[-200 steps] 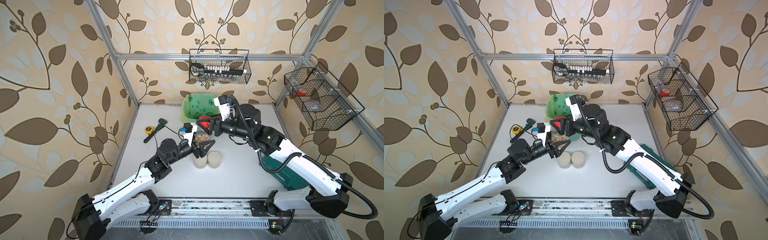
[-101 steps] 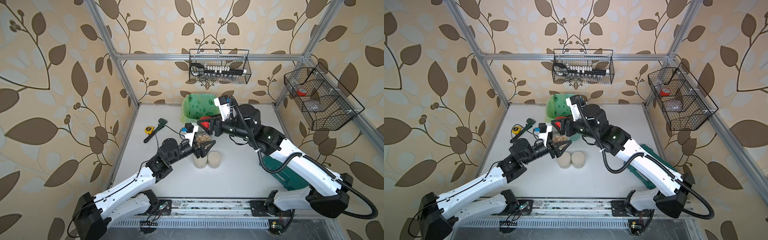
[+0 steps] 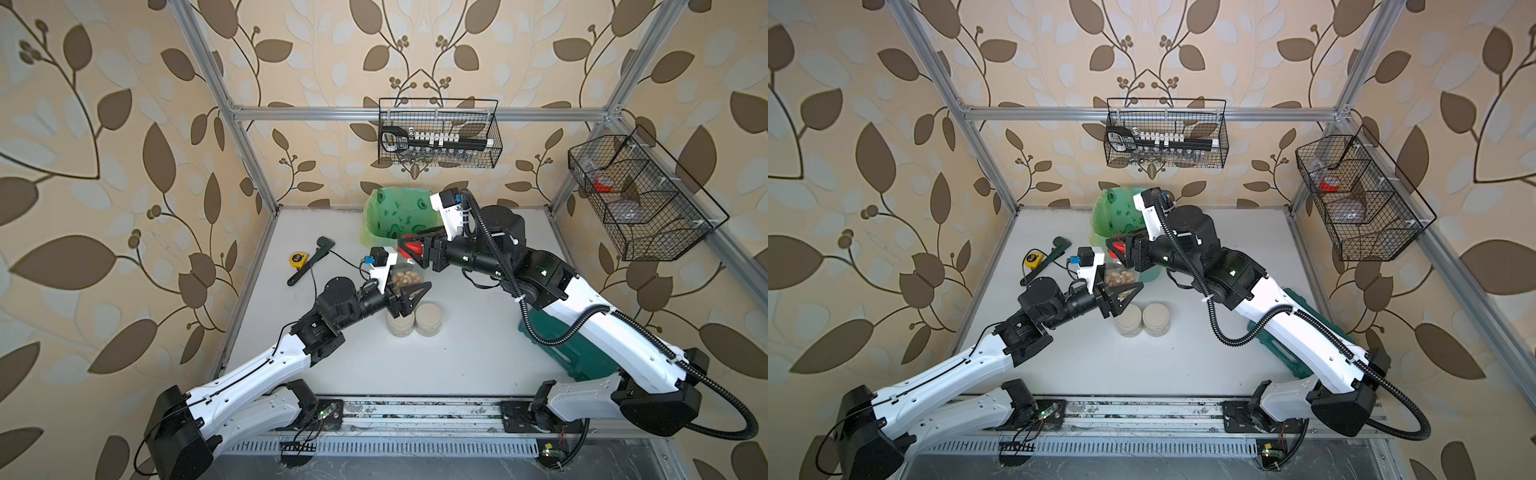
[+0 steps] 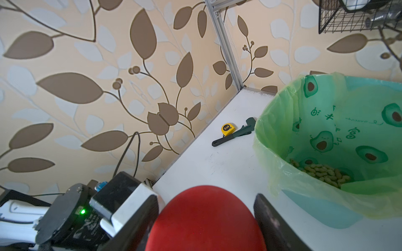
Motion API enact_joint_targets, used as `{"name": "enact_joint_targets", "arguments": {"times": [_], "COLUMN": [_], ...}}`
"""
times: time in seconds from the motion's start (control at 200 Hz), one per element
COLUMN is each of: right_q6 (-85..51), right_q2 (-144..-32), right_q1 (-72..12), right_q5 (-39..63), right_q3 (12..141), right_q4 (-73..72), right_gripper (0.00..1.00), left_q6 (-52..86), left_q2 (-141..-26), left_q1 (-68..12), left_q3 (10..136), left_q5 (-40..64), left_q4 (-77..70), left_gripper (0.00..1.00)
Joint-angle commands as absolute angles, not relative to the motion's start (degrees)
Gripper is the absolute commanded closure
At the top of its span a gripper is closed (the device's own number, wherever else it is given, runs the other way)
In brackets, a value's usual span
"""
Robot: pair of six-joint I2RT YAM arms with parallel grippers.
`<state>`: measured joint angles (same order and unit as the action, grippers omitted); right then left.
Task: Empty moldy peanuts from jars
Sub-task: Unscrew the lid from the jar.
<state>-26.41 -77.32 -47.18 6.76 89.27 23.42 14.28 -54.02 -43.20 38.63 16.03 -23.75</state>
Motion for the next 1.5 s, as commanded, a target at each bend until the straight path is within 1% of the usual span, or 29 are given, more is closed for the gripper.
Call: {"name": "enact_joint_targets", "arguments": {"times": [0.0,0.13,0.2,0.295,0.435,0.61,0.82,1.195,1.495], "right_q6": [-25.86,-25.60,-25.69,-25.83,-25.82,-28.50,-28.17,-27.19,-26.12], "right_q2": [-77.04,-77.02,-76.90,-76.90,-76.39,-74.05,-73.07,-72.94,-73.97], "right_q1": [-47.27,-47.11,-46.77,-46.41,-45.50,-41.23,-39.15,-36.71,-35.86], "right_q5": [8.26,9.94,12.19,16.14,22.33,32.85,40.65,53.34,68.57], "right_q3": [91.59,91.72,91.59,91.67,91.44,88.10,87.89,87.47,87.72], "right_q4": [24.66,25.10,24.66,23.85,22.55,17.22,16.91,15.19,9.83], "right_gripper": [0.46,0.60,0.62,0.68,0.75,0.87,1.00,1.00,1.00], "left_q6": [13.54,14.08,14.69,15.86,17.79,20.34,23.64,29.07,30.16], "left_q2": [-52.50,-52.41,-52.56,-53.04,-54.34,-56.02,-58.06,-62.38,-65.21], "left_q1": [-43.53,-43.56,-43.53,-43.53,-43.32,-43.07,-42.39,-41.46,-41.31], "left_q3": [41.06,41.37,41.74,42.34,43.73,45.41,46.14,48.33,49.44], "left_q5": [16.08,16.44,17.38,19.30,23.90,29.43,34.04,42.04,48.52], "left_q4": [-24.88,-23.87,-23.72,-23.97,-24.65,-26.41,-30.23,-35.84,-39.09], "left_gripper": [0.46,0.46,0.46,0.46,0.47,0.48,0.50,0.50,0.50]}}
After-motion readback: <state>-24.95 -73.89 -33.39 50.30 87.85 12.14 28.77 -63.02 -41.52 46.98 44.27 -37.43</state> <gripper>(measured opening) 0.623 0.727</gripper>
